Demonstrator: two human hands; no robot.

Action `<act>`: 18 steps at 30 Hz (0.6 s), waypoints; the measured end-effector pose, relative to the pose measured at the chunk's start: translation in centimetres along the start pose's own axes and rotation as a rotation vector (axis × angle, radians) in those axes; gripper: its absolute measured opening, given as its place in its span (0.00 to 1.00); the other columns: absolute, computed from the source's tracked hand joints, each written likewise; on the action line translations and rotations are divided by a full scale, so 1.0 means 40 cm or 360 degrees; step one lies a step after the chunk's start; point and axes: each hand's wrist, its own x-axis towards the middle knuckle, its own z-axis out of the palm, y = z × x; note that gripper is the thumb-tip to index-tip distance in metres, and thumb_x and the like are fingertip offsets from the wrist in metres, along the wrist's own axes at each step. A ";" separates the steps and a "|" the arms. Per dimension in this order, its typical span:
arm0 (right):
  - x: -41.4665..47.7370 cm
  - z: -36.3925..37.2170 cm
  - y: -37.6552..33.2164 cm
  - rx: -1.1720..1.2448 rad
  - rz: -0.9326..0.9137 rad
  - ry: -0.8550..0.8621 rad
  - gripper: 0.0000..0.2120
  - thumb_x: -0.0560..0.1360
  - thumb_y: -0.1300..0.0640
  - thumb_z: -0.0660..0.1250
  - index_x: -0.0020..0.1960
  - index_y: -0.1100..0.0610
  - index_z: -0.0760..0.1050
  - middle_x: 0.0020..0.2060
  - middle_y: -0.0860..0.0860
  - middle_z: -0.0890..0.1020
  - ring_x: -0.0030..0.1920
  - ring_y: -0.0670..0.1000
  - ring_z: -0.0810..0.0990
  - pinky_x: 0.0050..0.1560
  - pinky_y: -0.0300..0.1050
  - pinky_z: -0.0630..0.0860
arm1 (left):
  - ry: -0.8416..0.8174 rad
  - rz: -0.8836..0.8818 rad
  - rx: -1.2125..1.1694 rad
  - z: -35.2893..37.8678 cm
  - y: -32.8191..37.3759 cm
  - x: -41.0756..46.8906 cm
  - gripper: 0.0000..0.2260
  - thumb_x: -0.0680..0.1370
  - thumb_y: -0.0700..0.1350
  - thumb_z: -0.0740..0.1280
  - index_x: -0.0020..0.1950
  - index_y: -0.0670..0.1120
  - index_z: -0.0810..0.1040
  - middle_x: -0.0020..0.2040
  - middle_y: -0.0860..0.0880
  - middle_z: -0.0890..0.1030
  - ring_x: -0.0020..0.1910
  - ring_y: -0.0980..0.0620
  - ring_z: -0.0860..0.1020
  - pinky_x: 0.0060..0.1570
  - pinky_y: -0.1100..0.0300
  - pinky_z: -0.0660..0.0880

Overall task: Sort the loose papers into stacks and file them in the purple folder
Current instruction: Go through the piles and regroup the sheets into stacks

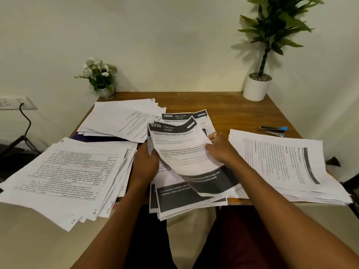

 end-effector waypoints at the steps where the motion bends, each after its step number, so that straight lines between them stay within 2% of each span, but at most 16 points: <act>1: -0.003 0.011 0.009 -0.0019 0.0012 0.0033 0.09 0.81 0.57 0.66 0.60 0.53 0.73 0.57 0.48 0.79 0.56 0.51 0.79 0.49 0.43 0.73 | 0.0014 -0.0011 -0.0010 -0.001 0.006 -0.004 0.09 0.83 0.54 0.63 0.51 0.52 0.78 0.48 0.56 0.83 0.48 0.58 0.81 0.39 0.63 0.73; 4: -0.007 0.030 0.008 -0.0056 -0.0024 0.0165 0.09 0.80 0.57 0.67 0.58 0.53 0.71 0.54 0.48 0.77 0.52 0.48 0.77 0.39 0.36 0.68 | 0.0055 -0.0071 -0.0149 -0.003 0.036 -0.018 0.17 0.86 0.56 0.53 0.53 0.50 0.79 0.47 0.59 0.82 0.46 0.62 0.82 0.36 0.72 0.73; 6: -0.003 0.038 0.007 -0.0106 -0.0053 0.0188 0.09 0.79 0.57 0.67 0.58 0.53 0.71 0.53 0.48 0.77 0.51 0.48 0.76 0.38 0.35 0.67 | 0.0048 -0.0070 -0.0249 -0.001 0.044 -0.022 0.18 0.86 0.57 0.52 0.57 0.52 0.78 0.48 0.62 0.80 0.45 0.73 0.79 0.36 0.78 0.72; 7: 0.000 0.041 0.009 -0.0128 -0.0059 0.0194 0.09 0.79 0.56 0.67 0.57 0.53 0.71 0.53 0.48 0.77 0.51 0.49 0.77 0.37 0.35 0.66 | 0.0033 -0.0045 -0.0233 -0.001 0.043 -0.020 0.18 0.86 0.58 0.53 0.58 0.51 0.79 0.49 0.62 0.81 0.45 0.73 0.79 0.36 0.80 0.71; 9: 0.006 0.044 0.012 -0.0180 -0.0066 0.0181 0.09 0.78 0.55 0.68 0.56 0.52 0.71 0.52 0.49 0.78 0.50 0.50 0.78 0.39 0.38 0.68 | 0.0001 -0.0012 -0.0138 -0.003 0.034 -0.012 0.15 0.84 0.56 0.61 0.63 0.49 0.79 0.54 0.57 0.83 0.48 0.65 0.82 0.35 0.78 0.72; 11: 0.011 0.042 0.016 -0.0248 -0.0069 0.0148 0.10 0.77 0.53 0.69 0.54 0.51 0.70 0.49 0.48 0.78 0.48 0.49 0.77 0.43 0.41 0.70 | -0.0029 -0.0024 -0.0086 -0.002 0.019 -0.002 0.13 0.82 0.48 0.67 0.66 0.48 0.78 0.57 0.54 0.83 0.48 0.61 0.81 0.33 0.77 0.73; 13: 0.013 0.035 0.015 -0.0345 -0.0052 0.0145 0.11 0.77 0.49 0.70 0.54 0.50 0.70 0.45 0.46 0.77 0.45 0.48 0.77 0.44 0.43 0.72 | -0.0031 -0.0056 -0.0043 0.002 0.008 0.001 0.15 0.81 0.43 0.68 0.68 0.47 0.76 0.59 0.52 0.82 0.49 0.58 0.81 0.32 0.76 0.72; 16: 0.025 0.022 0.013 -0.0380 -0.0026 0.0284 0.11 0.76 0.44 0.71 0.48 0.51 0.73 0.39 0.44 0.78 0.41 0.48 0.78 0.44 0.45 0.76 | -0.0015 -0.0056 -0.0013 0.006 -0.004 0.006 0.17 0.81 0.44 0.68 0.70 0.47 0.75 0.62 0.49 0.81 0.56 0.50 0.82 0.38 0.72 0.73; 18: 0.037 0.012 0.011 -0.0299 -0.0018 0.0384 0.11 0.76 0.44 0.70 0.43 0.51 0.75 0.38 0.45 0.80 0.40 0.48 0.79 0.44 0.45 0.77 | -0.0014 -0.0047 0.0011 0.008 -0.012 0.012 0.17 0.81 0.44 0.68 0.70 0.47 0.74 0.63 0.49 0.81 0.57 0.48 0.82 0.39 0.71 0.73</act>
